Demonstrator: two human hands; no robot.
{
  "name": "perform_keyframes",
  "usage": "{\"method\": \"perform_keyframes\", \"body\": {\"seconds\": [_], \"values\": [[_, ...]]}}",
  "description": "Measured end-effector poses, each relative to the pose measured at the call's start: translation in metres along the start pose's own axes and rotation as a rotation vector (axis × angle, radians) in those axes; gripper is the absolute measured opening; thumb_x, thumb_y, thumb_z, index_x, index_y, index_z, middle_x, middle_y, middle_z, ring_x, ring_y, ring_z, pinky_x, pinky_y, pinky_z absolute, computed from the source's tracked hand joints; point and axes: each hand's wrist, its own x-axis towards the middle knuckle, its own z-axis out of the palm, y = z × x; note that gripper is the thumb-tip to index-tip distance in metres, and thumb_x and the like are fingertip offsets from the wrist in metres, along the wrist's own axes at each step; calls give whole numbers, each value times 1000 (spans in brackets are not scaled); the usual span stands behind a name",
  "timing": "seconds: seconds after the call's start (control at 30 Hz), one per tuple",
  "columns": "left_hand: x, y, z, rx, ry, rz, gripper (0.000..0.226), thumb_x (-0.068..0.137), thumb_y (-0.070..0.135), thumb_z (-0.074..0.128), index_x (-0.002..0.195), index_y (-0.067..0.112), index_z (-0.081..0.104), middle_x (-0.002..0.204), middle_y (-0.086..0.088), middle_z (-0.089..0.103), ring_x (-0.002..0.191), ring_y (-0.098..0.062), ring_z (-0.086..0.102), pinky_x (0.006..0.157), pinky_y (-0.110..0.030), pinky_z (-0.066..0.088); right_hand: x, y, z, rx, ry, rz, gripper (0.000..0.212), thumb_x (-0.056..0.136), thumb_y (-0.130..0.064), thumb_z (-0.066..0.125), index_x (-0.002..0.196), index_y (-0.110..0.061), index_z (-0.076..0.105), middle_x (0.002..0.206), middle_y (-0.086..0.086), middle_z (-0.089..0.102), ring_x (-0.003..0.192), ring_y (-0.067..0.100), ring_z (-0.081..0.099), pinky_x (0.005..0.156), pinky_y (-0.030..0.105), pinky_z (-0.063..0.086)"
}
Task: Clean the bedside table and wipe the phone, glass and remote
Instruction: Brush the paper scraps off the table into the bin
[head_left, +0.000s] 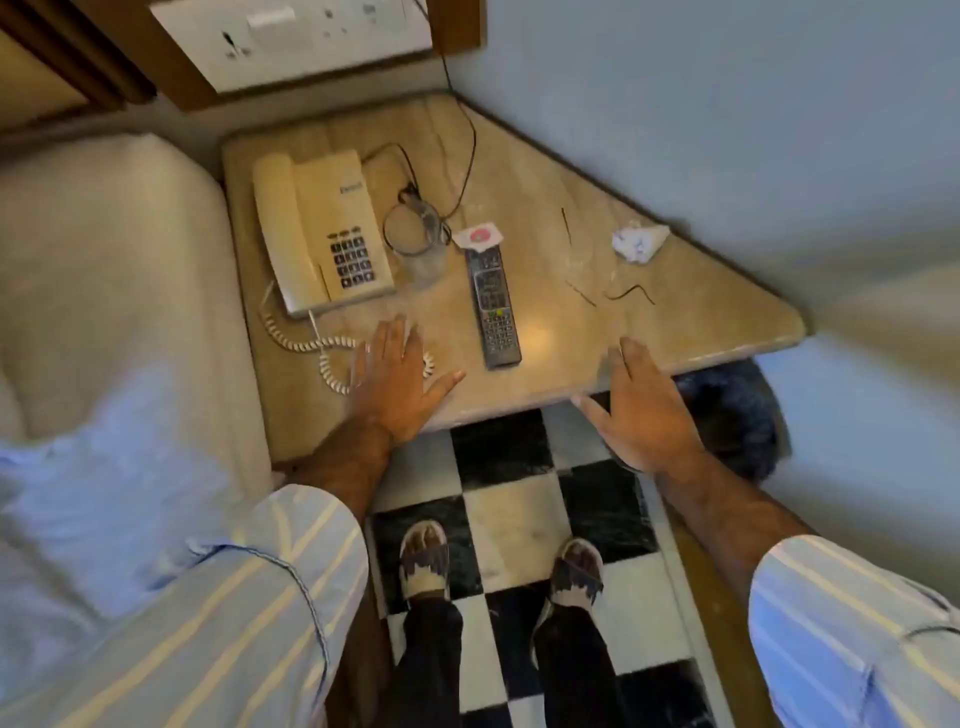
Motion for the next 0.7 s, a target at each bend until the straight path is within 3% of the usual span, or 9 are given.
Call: {"method": "perform_keyframes", "body": {"seconds": [0.13, 0.27, 0.4, 0.53, 0.6, 0.7], "values": [[4, -3, 38, 91, 63, -11, 94, 99, 74, 32, 165, 9, 21, 174, -15, 11, 160, -36, 14, 127, -57, 19, 6, 2, 27, -5, -69, -21, 91, 106, -64, 41, 170, -7, 11, 179, 8, 4, 165, 27, 9, 133, 44, 16], [3, -5, 59, 122, 165, -4, 95, 97, 76, 27, 163, 8, 26, 172, -18, 18, 158, -39, 21, 125, -58, 24, 16, 4, 23, 75, 45, -39, 80, 104, -61, 41, 162, -6, 34, 174, 11, 23, 161, 29, 25, 131, 46, 27], [8, -10, 68, 93, 198, 17, 95, 97, 78, 28, 163, 9, 24, 172, -18, 17, 158, -39, 19, 126, -61, 23, 61, 10, -11, 315, 195, 67, 77, 106, -41, 57, 162, 1, 27, 171, 23, 20, 156, 42, 31, 125, 51, 34], [10, -10, 76, 101, 238, 10, 94, 99, 77, 28, 163, 9, 23, 172, -18, 17, 158, -40, 20, 126, -62, 22, 117, 14, -49, 383, 410, 230, 70, 104, -28, 66, 163, -12, 33, 167, 16, 27, 148, 31, 44, 106, 22, 35], [12, -10, 79, 94, 247, 10, 93, 99, 77, 28, 163, 9, 23, 173, -17, 17, 158, -40, 20, 126, -62, 22, 138, 13, -58, 430, 428, 280, 68, 103, -23, 68, 163, -19, 36, 164, 15, 33, 144, 29, 50, 101, 18, 35], [12, -13, 83, 91, 285, 20, 93, 98, 77, 30, 162, 9, 27, 171, -17, 21, 156, -40, 23, 125, -63, 24, 156, 13, -60, 391, 394, 284, 61, 103, -15, 66, 160, -19, 43, 157, 15, 43, 138, 27, 54, 108, 21, 41]]}}
